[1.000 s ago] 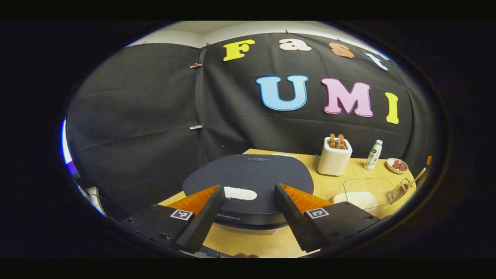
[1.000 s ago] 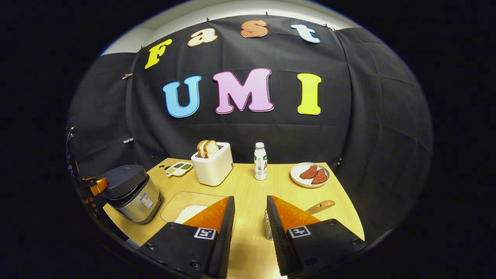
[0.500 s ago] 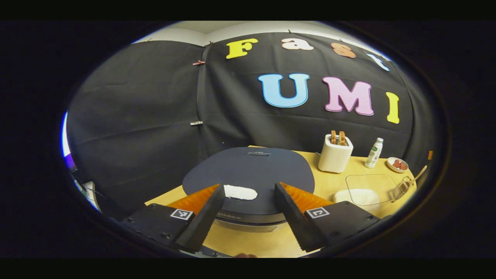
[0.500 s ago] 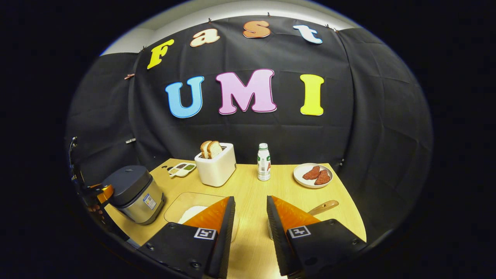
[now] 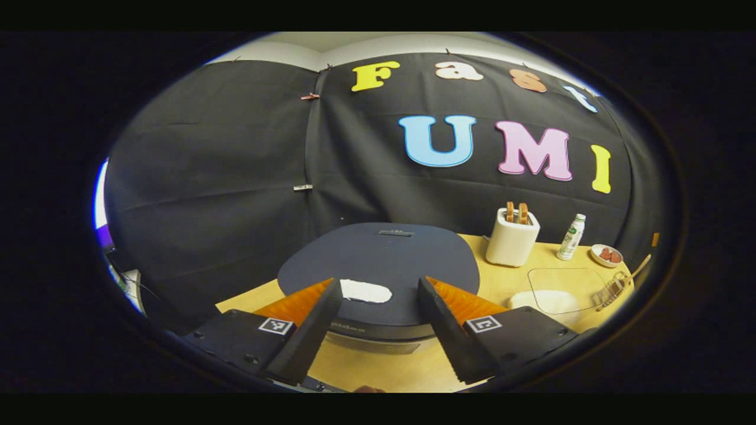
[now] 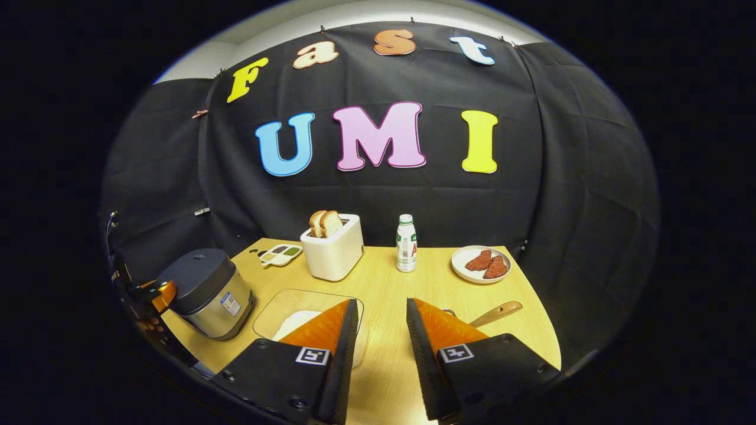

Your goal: Close the left gripper, press the button to open the rice cooker; take a wooden spoon from the chopstick holder with the right hand, scoop a spoonful of rice and pour it into the rice cooker, then put the wooden spoon back into the chopstick holder.

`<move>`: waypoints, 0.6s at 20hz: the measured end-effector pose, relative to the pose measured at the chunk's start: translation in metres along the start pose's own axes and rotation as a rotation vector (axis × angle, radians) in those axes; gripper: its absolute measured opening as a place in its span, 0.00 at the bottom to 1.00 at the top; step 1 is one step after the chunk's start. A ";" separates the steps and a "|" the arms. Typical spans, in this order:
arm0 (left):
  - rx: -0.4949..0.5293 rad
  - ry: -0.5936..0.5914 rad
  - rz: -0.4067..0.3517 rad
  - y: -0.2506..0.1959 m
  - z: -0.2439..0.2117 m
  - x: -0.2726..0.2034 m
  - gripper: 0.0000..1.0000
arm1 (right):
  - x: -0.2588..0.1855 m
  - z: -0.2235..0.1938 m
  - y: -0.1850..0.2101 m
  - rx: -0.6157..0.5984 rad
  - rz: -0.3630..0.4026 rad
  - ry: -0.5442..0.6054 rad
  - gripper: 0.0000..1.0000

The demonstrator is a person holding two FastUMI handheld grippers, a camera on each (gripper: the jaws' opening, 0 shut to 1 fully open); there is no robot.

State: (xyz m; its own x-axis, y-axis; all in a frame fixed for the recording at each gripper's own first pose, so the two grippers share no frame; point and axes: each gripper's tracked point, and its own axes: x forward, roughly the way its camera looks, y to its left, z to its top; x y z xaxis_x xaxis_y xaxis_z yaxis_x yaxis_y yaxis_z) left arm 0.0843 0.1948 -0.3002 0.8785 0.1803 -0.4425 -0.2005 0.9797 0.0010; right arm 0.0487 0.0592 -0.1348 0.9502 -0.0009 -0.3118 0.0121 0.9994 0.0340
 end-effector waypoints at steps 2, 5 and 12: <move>-0.005 -0.003 0.000 0.000 0.000 0.001 0.92 | -0.001 0.000 0.001 -0.002 0.003 0.001 0.53; -0.008 -0.007 0.002 0.001 -0.001 0.000 0.92 | -0.001 0.001 -0.001 -0.002 0.000 -0.002 0.53; 0.012 -0.003 -0.002 0.000 0.003 0.001 0.91 | -0.005 0.008 -0.007 0.001 -0.010 -0.018 0.53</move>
State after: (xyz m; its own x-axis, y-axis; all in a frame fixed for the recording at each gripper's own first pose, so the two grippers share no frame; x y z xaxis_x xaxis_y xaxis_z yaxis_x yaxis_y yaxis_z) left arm 0.0871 0.1951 -0.2979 0.8801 0.1790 -0.4398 -0.1939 0.9810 0.0112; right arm 0.0467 0.0521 -0.1257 0.9555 -0.0111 -0.2947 0.0214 0.9993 0.0318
